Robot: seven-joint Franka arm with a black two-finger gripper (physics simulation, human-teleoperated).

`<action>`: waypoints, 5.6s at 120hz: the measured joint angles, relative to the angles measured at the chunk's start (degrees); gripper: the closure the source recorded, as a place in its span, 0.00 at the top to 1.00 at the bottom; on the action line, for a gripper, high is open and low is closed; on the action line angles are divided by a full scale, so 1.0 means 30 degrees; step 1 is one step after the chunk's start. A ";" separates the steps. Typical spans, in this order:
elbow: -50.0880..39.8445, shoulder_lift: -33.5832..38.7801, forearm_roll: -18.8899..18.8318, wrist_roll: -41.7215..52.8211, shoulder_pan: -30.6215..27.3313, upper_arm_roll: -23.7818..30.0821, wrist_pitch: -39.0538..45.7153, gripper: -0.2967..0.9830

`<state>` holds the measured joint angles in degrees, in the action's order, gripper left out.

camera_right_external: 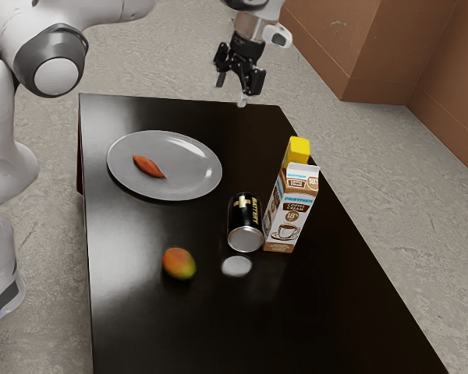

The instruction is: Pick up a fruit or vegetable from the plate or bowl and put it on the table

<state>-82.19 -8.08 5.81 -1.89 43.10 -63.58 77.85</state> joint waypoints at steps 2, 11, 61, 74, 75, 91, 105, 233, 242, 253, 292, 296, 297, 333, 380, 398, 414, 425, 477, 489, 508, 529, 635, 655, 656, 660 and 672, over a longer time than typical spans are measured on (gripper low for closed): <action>-0.0009 -0.0003 0.0033 -0.0015 -0.0017 -0.0005 0.0228 0.77; -0.0032 -0.0008 0.0337 -0.0087 -0.0245 -0.0018 0.1046 0.77; 0.4519 0.1822 -0.1145 0.3302 0.1786 0.0169 -0.2973 0.77; 0.3142 0.2051 -0.0779 0.4301 0.0563 -0.0575 -0.4765 0.77; 0.3089 0.2061 -0.0681 0.4396 0.0368 -0.0600 -0.4882 0.77; 0.2074 0.2411 -0.0094 0.7189 -0.2588 -0.0497 -0.5332 0.77; -0.2725 0.8020 -0.2894 0.9890 -0.1697 0.3978 -0.3120 0.77; -1.8831 1.8869 -1.0046 1.9707 -0.4924 0.9147 0.5542 0.77; -1.9220 1.8934 -1.0046 1.9990 -0.5351 0.9085 0.5534 0.77; -1.9479 1.8954 -0.9789 2.0170 -0.7207 0.9154 0.5511 0.77; -2.0531 1.9210 -0.8461 1.9829 -0.7992 1.1190 0.5164 0.77; -2.0662 1.9216 -0.8437 1.9778 -0.8014 1.1140 0.5196 0.77; -2.0691 1.9216 -0.8449 1.9767 -0.8017 1.1119 0.5231 0.77; -2.1225 1.9099 -1.0494 1.9522 -0.7743 0.8709 0.7320 0.77; -2.1000 1.8543 -1.1993 1.9390 -0.5783 0.6065 0.8853 0.75; -2.0982 1.8489 -1.2041 1.9296 -0.5459 0.5725 0.9067 0.74; -2.0994 1.8488 -1.2010 1.9138 -0.5438 0.5852 0.9064 0.73; -2.0993 1.8486 -1.1971 1.9042 -0.5222 0.5842 0.9077 0.72; -2.1007 1.8222 -1.1968 1.8648 -0.4755 0.5346 0.9233 0.69; -2.1031 1.8222 -1.1963 1.8565 -0.4524 0.5363 0.9236 0.69; -2.1086 1.8222 -1.1961 1.8410 -0.4276 0.5367 0.9237 0.66; -2.1097 1.8178 -1.1961 1.8219 -0.4148 0.5368 0.9235 0.61; -2.1033 1.7519 -1.1979 1.7597 -0.2798 0.4464 0.9247 0.38; -2.0675 1.7565 -1.1931 1.7524 -0.2804 0.4838 0.9204 0.36; -2.0628 1.7571 -1.1917 1.7520 -0.2808 0.4950 0.9183 0.36; -2.0318 1.7587 -1.1741 1.7508 -0.2828 0.5696 0.9060 0.36; -1.9193 1.7588 -1.0781 1.7475 -0.2819 0.8373 0.8554 0.37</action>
<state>-139.77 44.68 -26.53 50.53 34.65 -38.46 103.51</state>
